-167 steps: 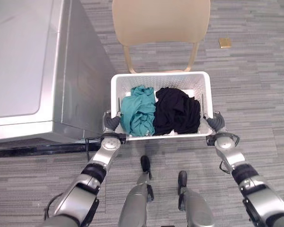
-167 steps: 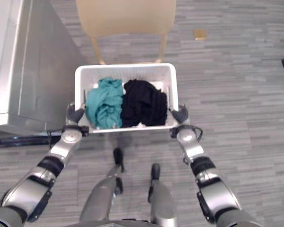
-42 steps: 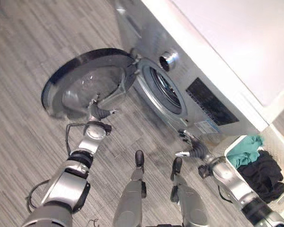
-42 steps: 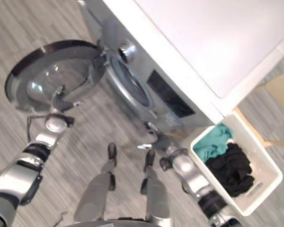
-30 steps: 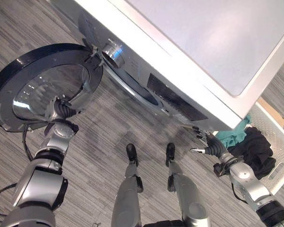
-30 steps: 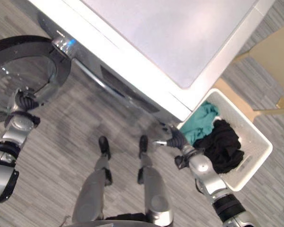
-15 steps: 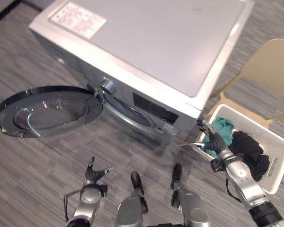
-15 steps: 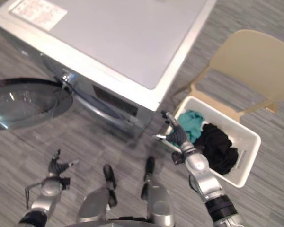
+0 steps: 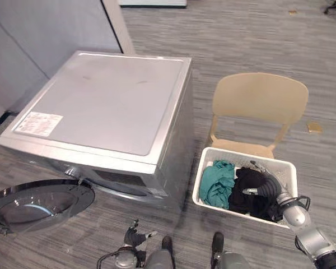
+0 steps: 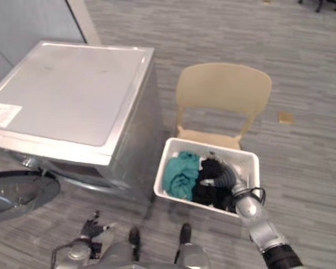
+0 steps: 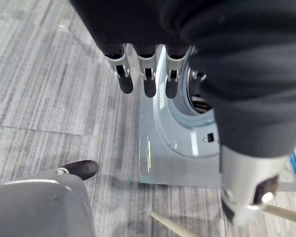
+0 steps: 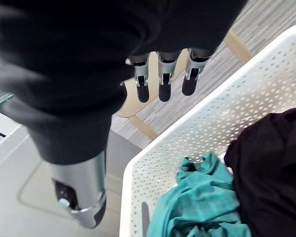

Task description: Grab the laundry basket,head to the washer,open it,put in the laundry and shut it.

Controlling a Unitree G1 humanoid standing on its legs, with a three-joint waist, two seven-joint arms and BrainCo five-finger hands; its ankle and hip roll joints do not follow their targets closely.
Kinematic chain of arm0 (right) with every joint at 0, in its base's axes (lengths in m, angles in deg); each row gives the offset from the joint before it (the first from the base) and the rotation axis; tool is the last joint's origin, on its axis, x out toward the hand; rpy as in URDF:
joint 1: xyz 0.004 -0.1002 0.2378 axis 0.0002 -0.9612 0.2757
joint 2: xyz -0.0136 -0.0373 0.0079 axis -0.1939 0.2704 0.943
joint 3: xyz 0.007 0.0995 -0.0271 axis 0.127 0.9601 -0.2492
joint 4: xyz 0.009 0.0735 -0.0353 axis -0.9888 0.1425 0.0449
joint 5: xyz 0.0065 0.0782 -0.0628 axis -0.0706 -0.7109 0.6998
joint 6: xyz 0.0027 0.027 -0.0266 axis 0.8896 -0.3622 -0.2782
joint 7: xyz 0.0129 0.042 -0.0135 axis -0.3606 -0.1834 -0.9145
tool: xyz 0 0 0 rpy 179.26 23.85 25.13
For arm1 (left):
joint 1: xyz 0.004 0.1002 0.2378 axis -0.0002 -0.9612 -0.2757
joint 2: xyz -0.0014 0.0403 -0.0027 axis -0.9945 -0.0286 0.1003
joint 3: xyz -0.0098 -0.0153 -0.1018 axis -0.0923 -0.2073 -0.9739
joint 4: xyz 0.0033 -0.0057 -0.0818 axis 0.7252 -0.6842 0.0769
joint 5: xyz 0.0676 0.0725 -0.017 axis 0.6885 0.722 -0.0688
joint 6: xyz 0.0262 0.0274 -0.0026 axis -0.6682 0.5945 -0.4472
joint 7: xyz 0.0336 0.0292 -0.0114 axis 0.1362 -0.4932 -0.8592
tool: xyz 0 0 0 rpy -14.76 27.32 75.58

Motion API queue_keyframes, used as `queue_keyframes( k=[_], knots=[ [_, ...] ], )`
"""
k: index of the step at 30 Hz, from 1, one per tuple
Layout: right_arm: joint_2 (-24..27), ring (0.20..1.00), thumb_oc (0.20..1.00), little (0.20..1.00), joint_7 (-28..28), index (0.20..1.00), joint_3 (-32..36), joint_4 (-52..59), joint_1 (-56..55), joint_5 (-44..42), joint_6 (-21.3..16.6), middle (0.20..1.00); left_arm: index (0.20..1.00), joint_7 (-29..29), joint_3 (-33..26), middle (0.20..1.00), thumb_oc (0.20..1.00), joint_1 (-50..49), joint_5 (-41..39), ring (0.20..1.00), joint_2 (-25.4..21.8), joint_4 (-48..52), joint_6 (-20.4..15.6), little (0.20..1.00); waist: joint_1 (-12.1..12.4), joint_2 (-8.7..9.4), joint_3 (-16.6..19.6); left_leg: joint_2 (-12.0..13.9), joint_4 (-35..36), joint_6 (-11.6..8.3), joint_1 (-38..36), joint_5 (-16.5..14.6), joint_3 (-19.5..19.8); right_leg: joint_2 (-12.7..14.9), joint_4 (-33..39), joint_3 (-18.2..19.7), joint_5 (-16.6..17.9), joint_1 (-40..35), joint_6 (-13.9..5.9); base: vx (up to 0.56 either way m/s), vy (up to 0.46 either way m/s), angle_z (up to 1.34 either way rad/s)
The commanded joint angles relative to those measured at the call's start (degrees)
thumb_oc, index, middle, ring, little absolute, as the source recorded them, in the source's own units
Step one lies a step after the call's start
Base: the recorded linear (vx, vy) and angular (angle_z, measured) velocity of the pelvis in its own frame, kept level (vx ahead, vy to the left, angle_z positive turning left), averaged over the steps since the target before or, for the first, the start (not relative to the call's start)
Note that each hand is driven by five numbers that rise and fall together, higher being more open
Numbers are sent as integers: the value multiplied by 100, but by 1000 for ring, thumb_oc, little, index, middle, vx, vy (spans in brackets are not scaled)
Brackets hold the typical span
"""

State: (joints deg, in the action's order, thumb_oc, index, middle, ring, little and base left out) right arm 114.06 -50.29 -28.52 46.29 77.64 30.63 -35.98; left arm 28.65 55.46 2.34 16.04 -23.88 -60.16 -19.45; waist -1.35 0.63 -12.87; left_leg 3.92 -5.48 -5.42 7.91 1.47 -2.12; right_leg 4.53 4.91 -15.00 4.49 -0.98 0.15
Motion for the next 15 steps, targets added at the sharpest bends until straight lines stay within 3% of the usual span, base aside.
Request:
queue_keyframes(
  k=[1,8,9,13,15],
  knots=[
    [105,1000,1000,1000,-187,1000,-187,-207,657,324,-183,1000,1000,-15,51,1000,1000,108,113,1000,-205,-86,-143,1000,220,33,-233,-122,-19,100,-141,-396,112,14,-463,403,-1063,-1,-475,72,133,-40],
    [443,1000,1000,1000,-77,1000,-1146,-973,1655,963,-111,1000,1000,-69,-2,1000,1000,191,125,1000,-469,-137,-219,1000,404,78,-362,-282,6,285,-140,-470,33,183,-685,708,-965,281,-571,19,126,-39],
    [478,1000,1000,1000,-82,1000,-1621,-1430,2173,1207,-84,1000,1000,-126,4,1000,1000,318,54,1000,-577,-118,-257,1000,531,72,-497,-306,-70,313,14,-475,33,233,-805,730,-919,498,-574,-77,30,-7],
    [410,1000,1000,1000,-169,1000,-2239,-2187,2905,1580,-6,1000,1000,-226,64,1000,1000,493,-101,1000,-666,-53,-324,1000,679,7,-716,-354,-163,325,290,-446,87,282,-964,718,-870,819,-575,-134,25,6],
    [184,1000,1000,1000,-231,1000,-2893,-3205,3617,2146,196,1000,1000,-341,163,1000,1000,678,-263,1000,-693,-58,-372,1000,853,-91,-915,-362,-157,301,475,-351,138,308,-1061,667,-837,1052,-565,-124,-11,13]
  ],
)
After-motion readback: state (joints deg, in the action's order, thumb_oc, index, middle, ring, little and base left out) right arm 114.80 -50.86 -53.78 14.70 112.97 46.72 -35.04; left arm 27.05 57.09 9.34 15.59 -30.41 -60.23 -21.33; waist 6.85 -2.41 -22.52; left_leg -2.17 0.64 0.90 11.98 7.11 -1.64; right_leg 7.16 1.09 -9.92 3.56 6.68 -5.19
